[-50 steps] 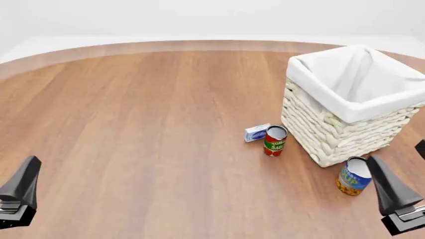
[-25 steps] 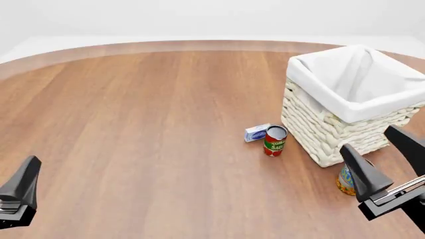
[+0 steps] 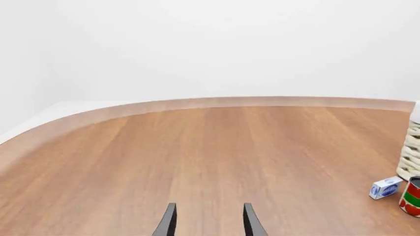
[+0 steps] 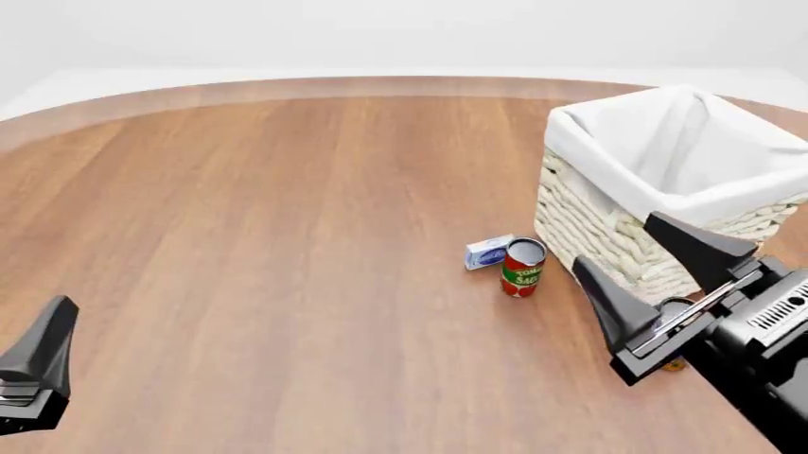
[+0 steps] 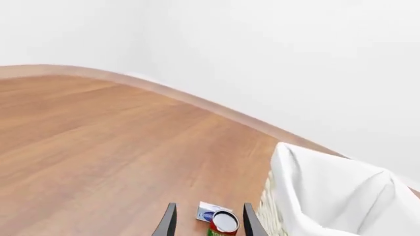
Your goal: Pick up the ketchup, and put it in the basket.
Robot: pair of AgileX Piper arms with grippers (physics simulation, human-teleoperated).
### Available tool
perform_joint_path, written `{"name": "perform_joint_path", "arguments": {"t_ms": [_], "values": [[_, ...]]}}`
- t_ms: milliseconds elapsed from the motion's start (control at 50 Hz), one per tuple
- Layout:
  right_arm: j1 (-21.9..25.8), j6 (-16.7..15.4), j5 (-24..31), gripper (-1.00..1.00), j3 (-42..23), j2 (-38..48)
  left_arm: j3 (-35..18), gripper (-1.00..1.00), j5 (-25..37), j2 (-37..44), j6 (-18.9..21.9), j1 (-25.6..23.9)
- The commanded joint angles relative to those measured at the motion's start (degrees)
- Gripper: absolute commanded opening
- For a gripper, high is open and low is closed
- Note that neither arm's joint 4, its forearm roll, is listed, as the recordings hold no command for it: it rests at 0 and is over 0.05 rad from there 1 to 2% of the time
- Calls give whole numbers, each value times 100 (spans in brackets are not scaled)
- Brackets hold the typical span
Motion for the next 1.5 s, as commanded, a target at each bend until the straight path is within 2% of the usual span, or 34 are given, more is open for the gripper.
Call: {"name": "perform_joint_path", "arguments": {"t_ms": [20, 200, 560, 840, 860, 1240, 1500], "values": [[332, -67, -623, 100, -183, 869, 0, 100, 0, 0, 0, 0], [589, -95, -977, 100, -311, 1429, 0, 100, 0, 0, 0, 0], [1425, -68, -1489, 100, -798, 2604, 0, 100, 0, 0, 0, 0], [2001, -129, -1269, 100, -1401, 3251, 0, 100, 0, 0, 0, 0], [2728, 4, -1101, 100, -1969, 3787, 0, 100, 0, 0, 0, 0], [2861, 62, -1046, 100, -2109, 3931, 0, 100, 0, 0, 0, 0], [3190, 95, -883, 100, -2444, 4231, 0, 100, 0, 0, 0, 0]]}}
